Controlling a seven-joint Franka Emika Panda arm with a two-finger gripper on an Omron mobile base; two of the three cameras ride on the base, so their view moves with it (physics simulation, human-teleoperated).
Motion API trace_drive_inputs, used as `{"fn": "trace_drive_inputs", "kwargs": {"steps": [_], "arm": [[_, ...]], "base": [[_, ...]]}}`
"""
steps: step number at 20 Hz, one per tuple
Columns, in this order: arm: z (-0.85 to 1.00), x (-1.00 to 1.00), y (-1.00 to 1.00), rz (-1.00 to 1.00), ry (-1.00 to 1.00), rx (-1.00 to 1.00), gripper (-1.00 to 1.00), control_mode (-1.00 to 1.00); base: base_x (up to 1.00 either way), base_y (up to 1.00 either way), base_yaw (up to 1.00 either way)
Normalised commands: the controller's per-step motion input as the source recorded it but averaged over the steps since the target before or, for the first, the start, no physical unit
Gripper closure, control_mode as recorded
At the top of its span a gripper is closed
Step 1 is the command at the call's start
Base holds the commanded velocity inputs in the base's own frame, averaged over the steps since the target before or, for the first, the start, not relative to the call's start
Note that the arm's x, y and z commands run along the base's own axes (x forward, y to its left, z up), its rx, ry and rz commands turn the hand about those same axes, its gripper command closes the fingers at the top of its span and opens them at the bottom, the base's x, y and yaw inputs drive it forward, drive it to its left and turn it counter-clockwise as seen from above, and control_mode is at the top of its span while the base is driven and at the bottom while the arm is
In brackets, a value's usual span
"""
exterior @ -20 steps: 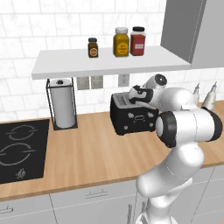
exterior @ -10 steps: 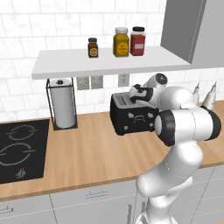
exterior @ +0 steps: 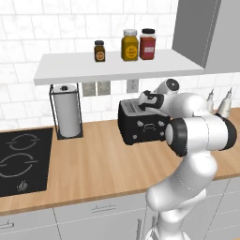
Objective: Start the toaster. Once the lever pops up, take the bread to the plate on the dining counter.
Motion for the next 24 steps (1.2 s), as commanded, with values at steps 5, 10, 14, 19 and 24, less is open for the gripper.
{"fn": "trace_drive_inputs", "kwargs": {"steps": [5, 10, 14, 19, 24], "arm": [[-0.12, 0.0, 0.0, 0.0, 0.0, 0.0, 1.0, -1.0], [-0.04, -0.01, 0.0, 0.0, -0.03, 0.0, 1.0, -1.0], [0.09, -0.17, 0.0, 0.0, -0.1, 0.0, 1.0, -1.0], [0.06, -0.51, 0.0, 0.0, -0.09, 0.0, 1.0, -1.0], [0.46, -0.17, -0.01, 0.0, -0.1, 0.0, 1.0, -1.0]], "base": [[0.0, 0.0, 0.0], [0.0, 0.0, 0.0], [0.0, 0.0, 0.0], [0.0, 0.0, 0.0], [0.0, 0.0, 0.0]]}}
